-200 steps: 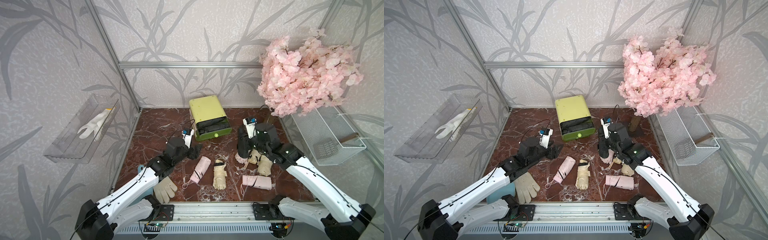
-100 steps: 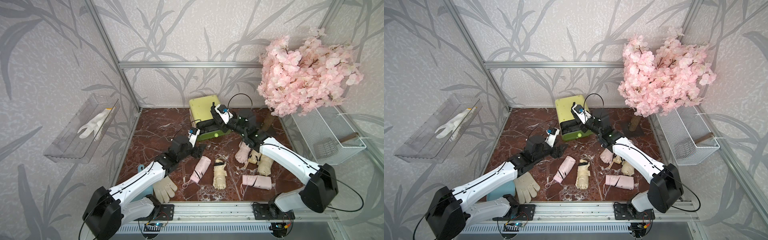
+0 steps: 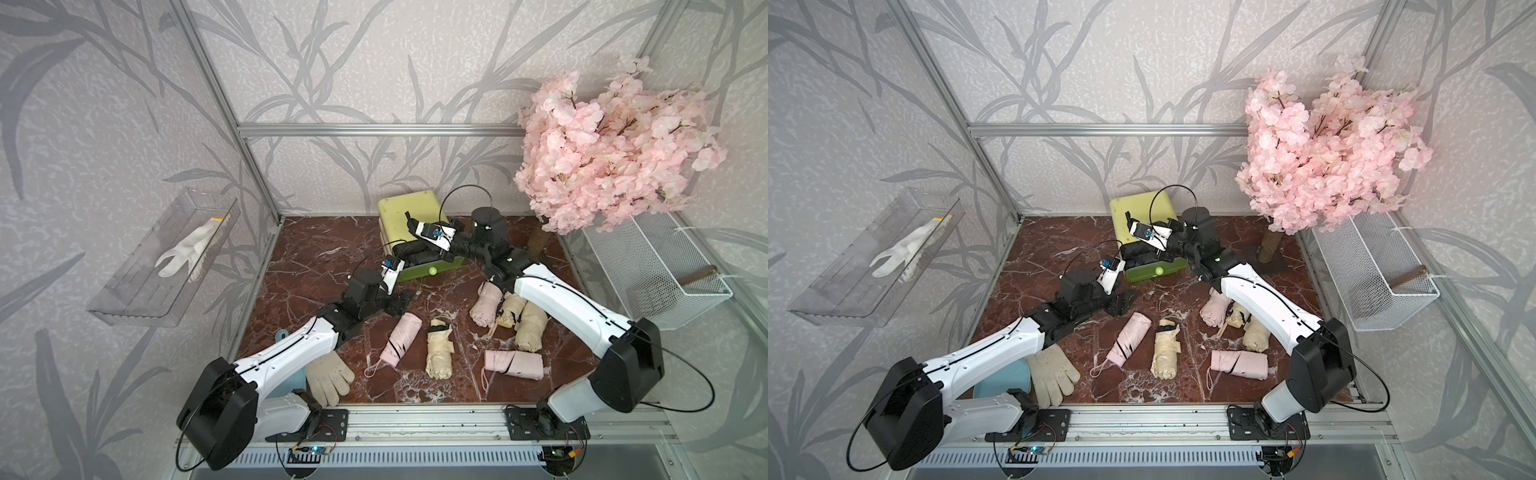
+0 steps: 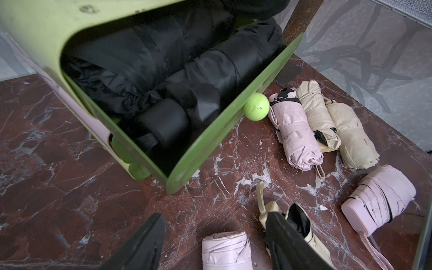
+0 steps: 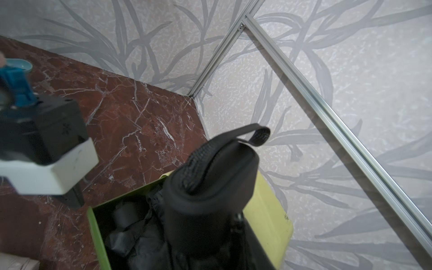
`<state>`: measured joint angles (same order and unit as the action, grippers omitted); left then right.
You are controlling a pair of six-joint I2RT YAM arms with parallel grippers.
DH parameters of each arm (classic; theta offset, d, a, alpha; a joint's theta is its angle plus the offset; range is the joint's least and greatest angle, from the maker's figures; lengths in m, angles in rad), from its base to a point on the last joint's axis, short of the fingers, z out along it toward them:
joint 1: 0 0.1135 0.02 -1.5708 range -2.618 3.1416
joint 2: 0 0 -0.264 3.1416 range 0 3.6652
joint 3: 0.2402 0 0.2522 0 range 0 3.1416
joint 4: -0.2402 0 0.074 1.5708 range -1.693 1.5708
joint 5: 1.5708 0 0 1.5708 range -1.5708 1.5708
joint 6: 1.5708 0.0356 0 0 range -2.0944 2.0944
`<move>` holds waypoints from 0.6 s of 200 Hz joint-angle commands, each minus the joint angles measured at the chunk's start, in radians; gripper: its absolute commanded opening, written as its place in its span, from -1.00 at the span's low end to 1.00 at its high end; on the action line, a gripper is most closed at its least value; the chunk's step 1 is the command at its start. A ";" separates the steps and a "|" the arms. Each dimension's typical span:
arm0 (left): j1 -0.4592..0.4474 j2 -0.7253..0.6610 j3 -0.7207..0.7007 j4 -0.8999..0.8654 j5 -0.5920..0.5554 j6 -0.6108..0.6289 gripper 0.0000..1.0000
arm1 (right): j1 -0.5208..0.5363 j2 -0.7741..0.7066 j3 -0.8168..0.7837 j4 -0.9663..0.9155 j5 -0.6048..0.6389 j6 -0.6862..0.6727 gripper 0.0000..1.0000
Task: Place the umbrella in the drawer by color
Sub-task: Place the umbrella in the drawer.
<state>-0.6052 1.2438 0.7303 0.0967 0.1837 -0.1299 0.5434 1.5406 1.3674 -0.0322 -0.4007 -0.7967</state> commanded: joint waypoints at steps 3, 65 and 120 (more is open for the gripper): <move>0.016 0.012 -0.007 0.087 0.016 0.024 0.44 | -0.047 0.015 0.093 -0.162 -0.145 -0.112 -0.47; 0.054 0.058 -0.002 0.163 0.121 0.048 0.44 | -0.089 0.114 0.189 -0.388 -0.225 -0.202 -0.55; 0.076 0.139 -0.003 0.195 0.174 0.052 0.41 | -0.086 0.181 0.264 -0.474 -0.291 -0.233 -0.61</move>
<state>-0.5377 1.3392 0.7292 0.2558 0.3000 -0.0971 0.4515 1.6699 1.5650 -0.3897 -0.6079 -1.0225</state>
